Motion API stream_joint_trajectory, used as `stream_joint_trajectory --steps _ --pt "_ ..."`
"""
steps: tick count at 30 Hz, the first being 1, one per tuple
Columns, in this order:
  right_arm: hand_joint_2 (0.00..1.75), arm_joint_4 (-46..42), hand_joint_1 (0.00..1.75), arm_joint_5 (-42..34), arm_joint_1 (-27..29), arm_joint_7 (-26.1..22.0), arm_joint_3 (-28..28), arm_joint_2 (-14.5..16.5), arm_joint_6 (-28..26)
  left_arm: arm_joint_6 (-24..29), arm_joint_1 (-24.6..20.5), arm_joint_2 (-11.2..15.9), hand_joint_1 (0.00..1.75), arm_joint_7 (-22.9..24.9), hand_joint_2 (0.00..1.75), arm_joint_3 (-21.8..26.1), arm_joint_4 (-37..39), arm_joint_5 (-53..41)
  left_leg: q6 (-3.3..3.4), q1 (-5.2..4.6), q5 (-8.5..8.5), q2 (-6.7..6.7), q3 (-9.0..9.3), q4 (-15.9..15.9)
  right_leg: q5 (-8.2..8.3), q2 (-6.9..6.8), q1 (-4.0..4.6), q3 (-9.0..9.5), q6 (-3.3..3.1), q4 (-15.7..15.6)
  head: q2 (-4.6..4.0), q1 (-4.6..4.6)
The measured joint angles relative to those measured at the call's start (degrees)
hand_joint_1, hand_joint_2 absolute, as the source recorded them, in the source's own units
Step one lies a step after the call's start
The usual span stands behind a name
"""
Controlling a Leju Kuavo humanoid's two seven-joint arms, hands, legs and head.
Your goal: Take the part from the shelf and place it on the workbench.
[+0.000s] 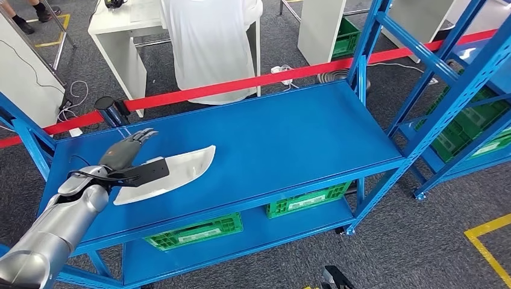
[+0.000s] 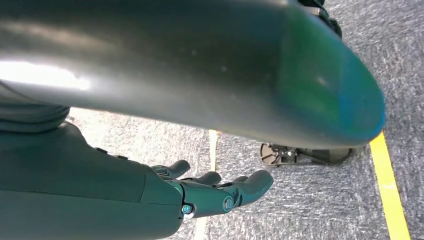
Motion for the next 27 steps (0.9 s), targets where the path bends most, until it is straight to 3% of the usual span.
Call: stream_joint_trajectory --steps 15,27 --pt "0.0 -0.01 0.0 0.13 -0.04 -1.37 -0.92 0.0 0.19 2.0 2.7 1.08 0.0 -1.19 0.0 0.0 -4.23 1.79 -0.14 -0.06 -0.08 -0.05 -0.02 0.16 0.02 -0.08 -0.05 0.24 0.06 -0.09 0.0 0.03" --pt "0.0 -0.01 0.0 -0.51 -0.01 -0.05 -2.29 0.02 -0.08 0.63 10.74 5.73 0.0 -3.68 0.0 -0.94 -15.02 4.75 -0.09 -0.07 -0.12 -0.07 -0.01 0.22 0.01 -0.12 -0.1 0.28 0.11 -0.1 0.0 0.02"
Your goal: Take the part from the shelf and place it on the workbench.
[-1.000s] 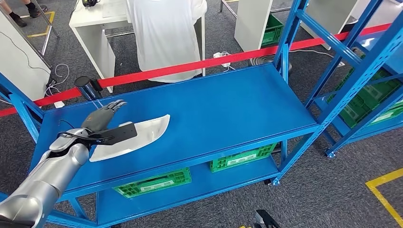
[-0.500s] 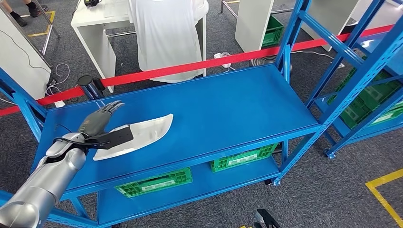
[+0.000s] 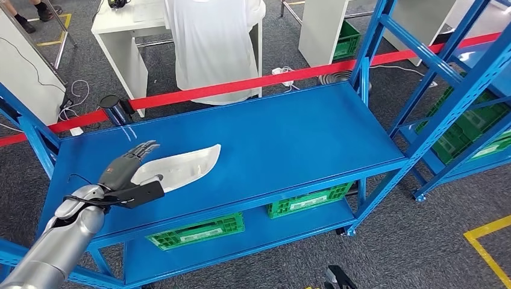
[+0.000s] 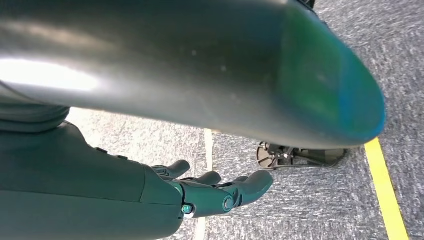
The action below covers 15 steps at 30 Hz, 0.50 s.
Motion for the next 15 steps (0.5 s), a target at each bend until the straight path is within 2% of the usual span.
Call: stream_joint_trajectory --steps 2,6,15 --pt "0.0 0.01 0.0 -0.04 0.02 -0.36 -0.18 0.0 0.0 0.03 1.85 0.7 0.0 0.56 0.0 -0.43 -2.57 0.26 0.0 0.0 0.0 0.02 0.0 0.0 0.0 0.01 0.0 0.0 0.0 0.0 0.0 0.0" --pt "0.0 0.01 0.0 -0.04 0.07 -0.84 -0.73 0.0 -0.01 0.09 5.25 2.29 0.0 1.75 1.75 -1.45 -8.63 0.49 0.0 -0.01 -0.01 0.05 0.01 0.0 0.0 0.03 0.0 -0.01 0.0 -0.01 0.0 0.0" --pt "0.0 0.01 0.0 -0.7 0.05 -0.84 -1.69 0.0 -0.37 -0.22 7.25 3.38 0.0 2.75 1.75 -3.99 -14.94 -0.18 0.0 -0.01 -0.01 0.02 0.01 0.01 0.01 0.01 0.0 0.01 0.02 -0.01 0.0 0.0"
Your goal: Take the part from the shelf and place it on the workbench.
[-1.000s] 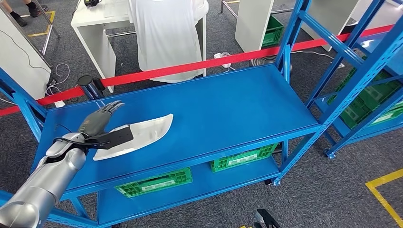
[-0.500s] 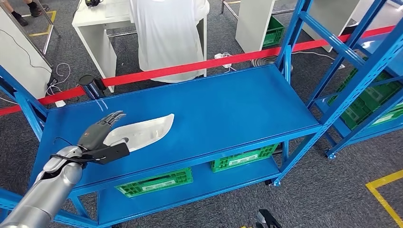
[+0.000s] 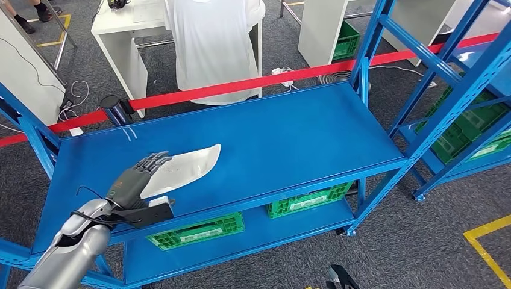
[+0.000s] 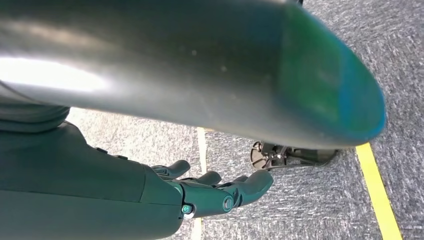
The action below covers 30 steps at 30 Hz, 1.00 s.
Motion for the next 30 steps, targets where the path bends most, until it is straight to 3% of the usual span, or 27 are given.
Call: stream_joint_trajectory --steps 30 --pt "0.0 0.0 0.0 0.02 0.01 -0.33 -0.93 0.13 -0.27 5.81 0.17 -0.94 0.0 2.67 1.75 -3.79 -0.84 -5.0 0.01 0.0 -0.01 0.01 0.0 0.02 0.0 0.0 -0.01 -0.01 0.01 -0.01 0.0 -0.01"
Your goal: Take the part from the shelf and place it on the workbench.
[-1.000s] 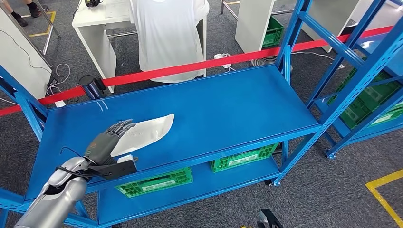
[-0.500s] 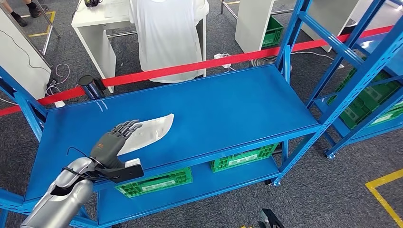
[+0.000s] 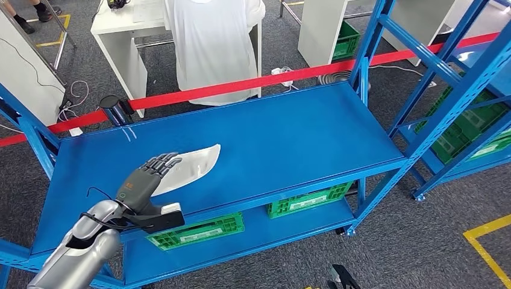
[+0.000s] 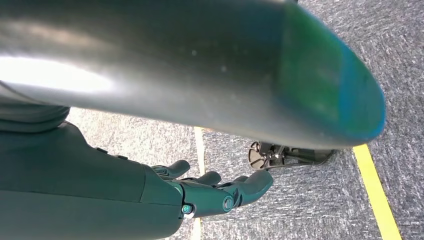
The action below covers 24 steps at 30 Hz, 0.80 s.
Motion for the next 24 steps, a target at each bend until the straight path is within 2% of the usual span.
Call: stream_joint_trajectory --steps 5,9,14,18,24 --pt "0.0 0.0 0.0 0.45 -0.01 0.03 0.0 0.0 0.03 5.15 0.07 -0.74 0.0 2.15 1.75 -0.67 1.06 -4.95 0.03 0.0 -0.02 0.0 0.0 0.0 0.0 0.0 0.0 0.0 0.0 -0.01 0.0 0.0" --pt "0.0 0.0 0.0 0.8 -0.05 0.34 0.0 0.0 0.03 10.59 -0.54 -2.83 1.74 4.94 1.75 -1.99 4.7 -10.82 0.04 -0.02 -0.03 -0.01 0.0 0.01 0.0 0.0 0.0 0.0 0.01 -0.02 0.0 0.0" --pt "0.0 0.0 0.0 1.64 -0.22 0.29 0.0 0.0 0.56 10.0 -5.03 -6.89 1.75 11.41 1.75 -4.79 16.68 -17.41 0.05 -0.02 -0.03 0.01 0.02 0.04 0.03 0.02 0.0 0.05 0.04 -0.02 0.0 0.01" --pt "0.0 0.0 0.0 1.65 -0.17 0.44 -0.07 0.0 0.85 9.23 -7.66 -8.67 1.75 11.42 1.75 -5.64 23.66 -17.77 0.05 -0.02 -0.03 0.06 0.05 0.05 0.05 0.05 0.0 0.05 0.07 -0.02 0.0 0.0" --pt "0.0 0.0 0.0 2.37 -0.17 0.04 -0.11 0.0 1.02 9.06 -9.69 -9.27 1.75 11.6 1.75 -5.89 28.74 -17.37 0.05 -0.02 -0.03 0.05 0.07 0.03 0.04 0.02 0.01 0.09 0.07 -0.02 0.0 0.0"
